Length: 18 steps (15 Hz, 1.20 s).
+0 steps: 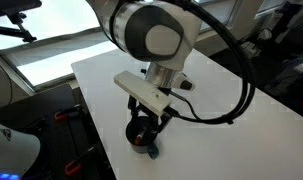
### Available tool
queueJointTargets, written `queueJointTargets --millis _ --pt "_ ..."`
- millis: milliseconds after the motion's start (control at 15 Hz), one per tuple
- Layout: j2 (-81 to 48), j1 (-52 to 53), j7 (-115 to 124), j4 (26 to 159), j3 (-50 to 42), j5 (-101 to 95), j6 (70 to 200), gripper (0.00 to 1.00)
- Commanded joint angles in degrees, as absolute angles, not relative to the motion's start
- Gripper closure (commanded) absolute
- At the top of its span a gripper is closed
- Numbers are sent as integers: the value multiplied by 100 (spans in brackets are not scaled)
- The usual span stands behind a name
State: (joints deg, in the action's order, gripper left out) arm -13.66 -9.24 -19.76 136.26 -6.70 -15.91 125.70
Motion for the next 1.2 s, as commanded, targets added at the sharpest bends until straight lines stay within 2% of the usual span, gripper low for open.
queueJointTargets --millis 0,67,200,267,333,400,533,733,800,867,933,1000,1133 --pt "-1343 -935 -1973 13715 -671 -1531 12654 14" --pt "-1366 -937 -1980 13710 -668 -1522 12654 21" --pt "-1410 -941 -2001 13695 -662 -1506 12645 18" --pt "-1437 -944 -2016 13683 -658 -1495 12640 24" --pt "-1456 -946 -2024 13679 -655 -1487 12641 25" --pt "-1464 -946 -2033 13680 -653 -1486 12652 46" --pt "-1465 -949 -2045 13673 -650 -1467 12646 50" --pt "-1503 -951 -2061 13651 -641 -1450 12628 73" --pt "-1535 -952 -2072 13635 -636 -1443 12612 78" --pt "-1561 -956 -2087 13624 -632 -1432 12601 79" --pt "-1583 -961 -2091 13619 -630 -1421 12597 73" --pt "-1604 -963 -2090 13612 -628 -1410 12585 51" --pt "-1634 -961 -2086 13607 -625 -1400 12577 44"
